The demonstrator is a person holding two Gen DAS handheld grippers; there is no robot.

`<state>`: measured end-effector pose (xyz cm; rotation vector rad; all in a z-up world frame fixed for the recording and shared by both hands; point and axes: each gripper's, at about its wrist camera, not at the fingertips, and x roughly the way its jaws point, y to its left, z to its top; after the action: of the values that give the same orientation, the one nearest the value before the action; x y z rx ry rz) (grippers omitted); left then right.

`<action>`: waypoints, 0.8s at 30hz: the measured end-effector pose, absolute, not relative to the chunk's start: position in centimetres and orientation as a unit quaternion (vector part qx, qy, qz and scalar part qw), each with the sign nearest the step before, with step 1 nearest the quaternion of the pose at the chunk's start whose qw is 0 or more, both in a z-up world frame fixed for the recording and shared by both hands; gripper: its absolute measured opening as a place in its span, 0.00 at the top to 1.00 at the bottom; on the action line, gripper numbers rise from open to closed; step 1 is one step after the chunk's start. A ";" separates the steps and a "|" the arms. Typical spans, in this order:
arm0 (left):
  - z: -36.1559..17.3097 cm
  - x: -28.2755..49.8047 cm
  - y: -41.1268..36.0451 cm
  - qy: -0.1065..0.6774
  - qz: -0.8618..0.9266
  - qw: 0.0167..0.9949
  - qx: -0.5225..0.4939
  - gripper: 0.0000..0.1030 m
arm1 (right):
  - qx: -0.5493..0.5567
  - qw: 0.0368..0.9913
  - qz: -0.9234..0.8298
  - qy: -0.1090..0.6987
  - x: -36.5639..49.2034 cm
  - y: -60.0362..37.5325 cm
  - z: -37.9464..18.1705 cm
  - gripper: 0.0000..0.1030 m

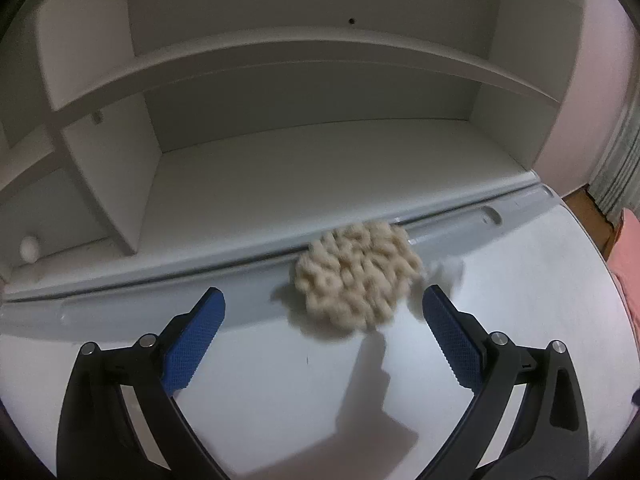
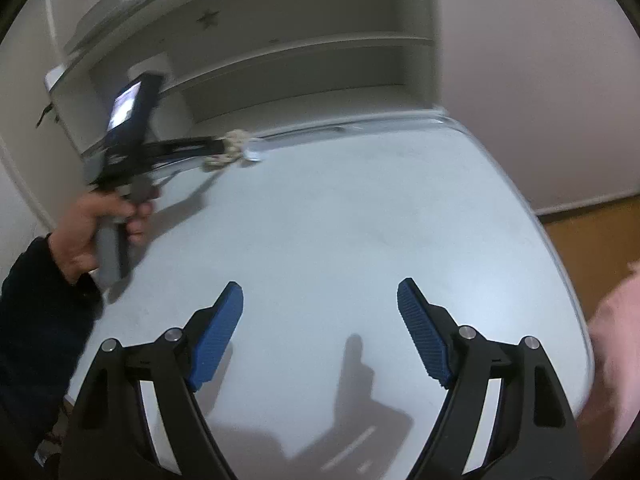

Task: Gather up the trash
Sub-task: 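Move both open tools back to the desk, then grasp the cream snack cluster with the left tool while the right tool grasps the white cap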

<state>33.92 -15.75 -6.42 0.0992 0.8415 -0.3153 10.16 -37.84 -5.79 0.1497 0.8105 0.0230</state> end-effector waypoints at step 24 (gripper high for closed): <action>-5.6 27.3 -8.8 0.403 -0.181 0.897 0.029 0.79 | 0.000 0.892 0.056 0.448 32.8 -29.0 -8.9 0.33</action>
<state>27.26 -8.85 -5.62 0.0594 0.8339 -0.3747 32.81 -28.98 -8.94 -0.0002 0.9307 0.1163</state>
